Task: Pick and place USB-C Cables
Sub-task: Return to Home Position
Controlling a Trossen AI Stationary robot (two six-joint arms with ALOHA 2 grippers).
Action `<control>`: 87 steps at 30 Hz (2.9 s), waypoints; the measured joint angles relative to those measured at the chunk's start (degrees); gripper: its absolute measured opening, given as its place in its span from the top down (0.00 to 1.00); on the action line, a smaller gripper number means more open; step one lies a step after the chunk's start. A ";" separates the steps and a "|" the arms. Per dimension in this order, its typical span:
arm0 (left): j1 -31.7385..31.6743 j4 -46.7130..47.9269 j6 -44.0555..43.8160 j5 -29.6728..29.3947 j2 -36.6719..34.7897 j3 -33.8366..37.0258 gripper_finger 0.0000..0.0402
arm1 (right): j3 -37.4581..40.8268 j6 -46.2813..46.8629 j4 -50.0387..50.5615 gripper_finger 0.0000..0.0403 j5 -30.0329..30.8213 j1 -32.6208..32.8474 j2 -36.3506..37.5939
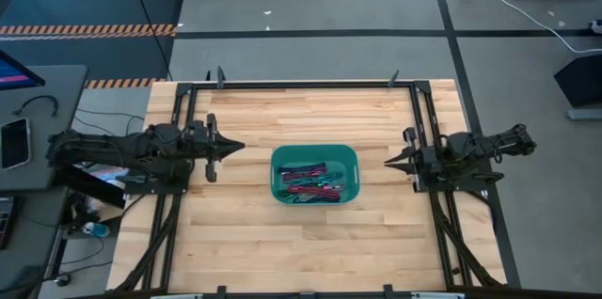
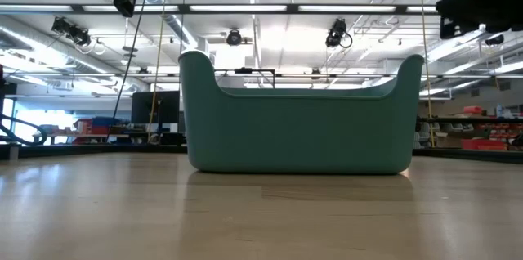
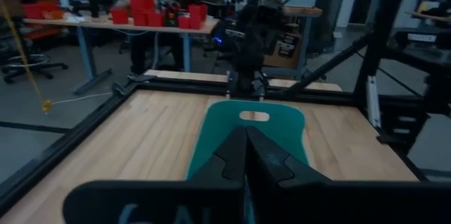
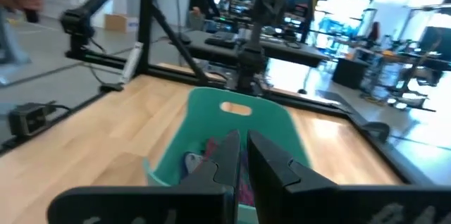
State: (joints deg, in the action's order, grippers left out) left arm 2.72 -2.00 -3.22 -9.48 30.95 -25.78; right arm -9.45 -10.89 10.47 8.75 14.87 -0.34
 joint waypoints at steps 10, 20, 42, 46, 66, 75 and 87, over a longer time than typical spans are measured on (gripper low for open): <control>-0.13 -9.88 1.64 2.70 10.85 0.01 0.98 | 7.97 -2.35 -16.75 0.93 -0.37 -0.02 -0.02; -4.85 -0.39 -3.39 10.84 6.48 0.07 0.98 | 7.40 -2.27 -17.33 0.92 -0.85 -0.02 -0.02; -5.18 -5.41 -5.41 10.62 -25.45 19.74 0.98 | 7.40 -2.15 -17.51 0.92 0.66 -0.02 -0.02; -5.18 -9.82 -5.98 10.60 -29.91 24.69 0.98 | 7.40 -0.31 -17.61 0.92 1.22 -0.02 -0.02; -5.18 0.41 2.27 7.81 -30.56 25.24 0.98 | 7.36 0.51 -10.73 0.92 6.19 0.00 -0.09; -5.11 0.03 2.40 7.59 -30.59 25.29 0.98 | 7.36 -6.98 -8.51 0.92 5.04 -0.02 -0.09; -5.11 0.07 2.53 7.61 -30.59 25.29 0.98 | 7.36 -13.77 -8.10 0.92 1.74 -3.76 -0.09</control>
State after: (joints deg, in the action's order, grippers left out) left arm -2.39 -1.93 -0.70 -1.87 0.36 -0.49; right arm -2.09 -24.67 2.37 10.49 11.11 -0.43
